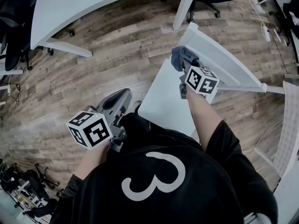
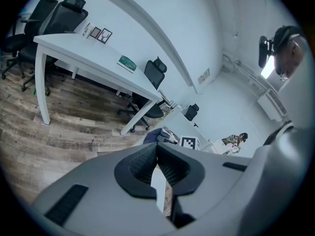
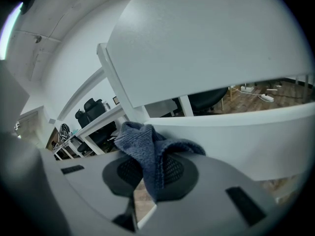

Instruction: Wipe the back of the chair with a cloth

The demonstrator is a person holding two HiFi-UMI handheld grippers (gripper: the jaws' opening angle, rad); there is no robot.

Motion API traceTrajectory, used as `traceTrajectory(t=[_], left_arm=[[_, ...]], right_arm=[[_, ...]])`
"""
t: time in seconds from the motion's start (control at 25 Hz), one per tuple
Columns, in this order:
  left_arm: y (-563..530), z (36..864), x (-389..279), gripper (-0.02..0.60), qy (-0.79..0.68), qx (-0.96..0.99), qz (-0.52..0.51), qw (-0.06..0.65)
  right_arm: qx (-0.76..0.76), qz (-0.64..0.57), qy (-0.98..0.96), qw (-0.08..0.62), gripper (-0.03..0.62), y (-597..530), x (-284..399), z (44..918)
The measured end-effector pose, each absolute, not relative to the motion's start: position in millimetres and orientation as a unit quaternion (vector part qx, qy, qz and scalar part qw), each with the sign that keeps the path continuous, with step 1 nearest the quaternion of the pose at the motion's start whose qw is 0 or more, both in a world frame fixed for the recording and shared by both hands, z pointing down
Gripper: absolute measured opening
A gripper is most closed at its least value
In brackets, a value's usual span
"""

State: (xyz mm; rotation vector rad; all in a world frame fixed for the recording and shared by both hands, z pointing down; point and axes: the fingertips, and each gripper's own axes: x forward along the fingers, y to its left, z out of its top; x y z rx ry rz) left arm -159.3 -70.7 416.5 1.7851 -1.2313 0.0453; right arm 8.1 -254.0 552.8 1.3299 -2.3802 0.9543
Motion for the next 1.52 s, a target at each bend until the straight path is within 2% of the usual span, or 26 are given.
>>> traceTrajectory(t=[0.64,1.52], left_arm=[[-76.1,416.3,-122.2,0.014,-0.463,0.754,0.045,0.465],[-80.9,424.5,-35.1,0.014,-0.385,0.794,0.076,0.465]], right_arm=[[0.507,0.340,-0.786,0.100,0.048,-236.5,78.9,550.8],[0.618,0.364,-0.695,0.046,0.049,-191.0,241.6,555.4]])
